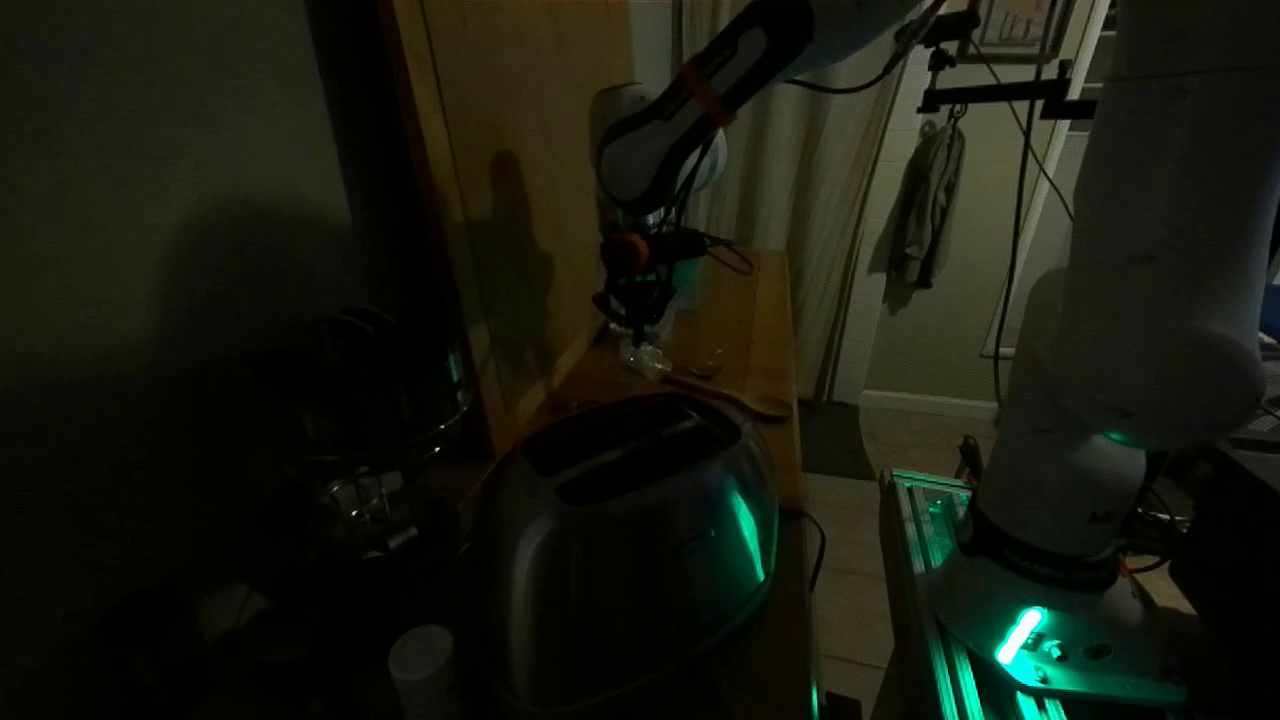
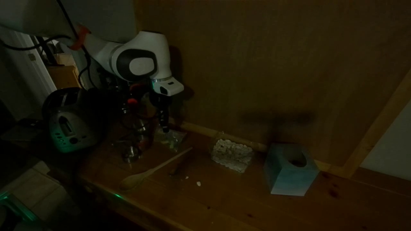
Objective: Pour the contents in the packet into the silver bowl
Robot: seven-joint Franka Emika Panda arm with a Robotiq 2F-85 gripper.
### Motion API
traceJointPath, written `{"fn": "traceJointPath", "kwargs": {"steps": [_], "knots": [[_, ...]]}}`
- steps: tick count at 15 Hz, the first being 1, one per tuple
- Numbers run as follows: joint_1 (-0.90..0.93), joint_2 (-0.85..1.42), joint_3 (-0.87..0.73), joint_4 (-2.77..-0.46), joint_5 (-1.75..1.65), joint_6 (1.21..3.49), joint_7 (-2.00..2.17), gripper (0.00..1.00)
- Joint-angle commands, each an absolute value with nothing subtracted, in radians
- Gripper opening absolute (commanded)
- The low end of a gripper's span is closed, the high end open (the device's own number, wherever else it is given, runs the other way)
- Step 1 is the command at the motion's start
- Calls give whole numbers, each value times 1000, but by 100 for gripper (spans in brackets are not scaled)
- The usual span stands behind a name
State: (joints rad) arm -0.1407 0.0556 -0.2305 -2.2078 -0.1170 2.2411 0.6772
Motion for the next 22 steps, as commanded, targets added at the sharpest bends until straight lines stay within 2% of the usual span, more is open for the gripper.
{"fn": "traceJointPath", "kwargs": {"steps": [1,22], "knots": [[-145,2,-210,-2219,-112,2164,725,1],[-148,-137,-147,-2331,31,1910,773,1]]}}
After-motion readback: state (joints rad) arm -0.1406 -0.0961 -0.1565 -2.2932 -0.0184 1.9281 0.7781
